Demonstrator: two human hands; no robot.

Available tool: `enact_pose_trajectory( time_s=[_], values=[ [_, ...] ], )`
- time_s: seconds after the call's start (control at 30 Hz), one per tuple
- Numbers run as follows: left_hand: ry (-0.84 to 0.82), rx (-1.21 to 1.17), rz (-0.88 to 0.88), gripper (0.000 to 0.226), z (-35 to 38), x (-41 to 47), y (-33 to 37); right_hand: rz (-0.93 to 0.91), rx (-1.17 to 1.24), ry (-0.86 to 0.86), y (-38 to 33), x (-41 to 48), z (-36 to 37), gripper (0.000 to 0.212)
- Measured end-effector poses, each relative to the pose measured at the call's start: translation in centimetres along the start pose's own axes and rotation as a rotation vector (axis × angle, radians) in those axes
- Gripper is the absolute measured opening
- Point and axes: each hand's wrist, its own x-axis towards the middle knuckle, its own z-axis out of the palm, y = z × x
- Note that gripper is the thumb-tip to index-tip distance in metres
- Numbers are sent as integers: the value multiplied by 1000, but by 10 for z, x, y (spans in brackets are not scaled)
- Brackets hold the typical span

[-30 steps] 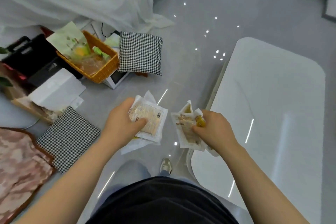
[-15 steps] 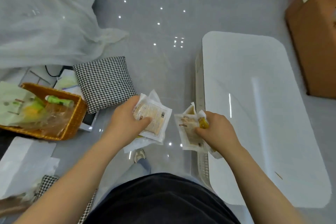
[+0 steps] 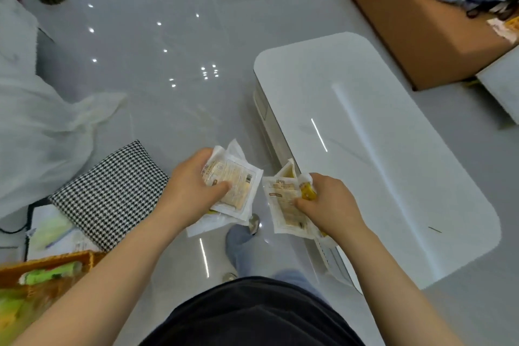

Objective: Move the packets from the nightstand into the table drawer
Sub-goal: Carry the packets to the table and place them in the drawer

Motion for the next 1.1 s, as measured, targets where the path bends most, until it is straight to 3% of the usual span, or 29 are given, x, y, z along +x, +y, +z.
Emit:
enact_pose_trajectory(
  time_s=[0.37, 0.83, 1.1],
  values=[
    [-148, 139, 156, 40, -18, 144, 41, 177, 102, 121, -9, 91, -33, 12],
    [-435, 250, 384, 35, 8, 259, 98, 547, 259, 336, 3, 109, -44, 11],
    [-673, 348, 666, 28, 12, 350, 122, 844, 406, 545, -42, 136, -23, 11]
  ],
)
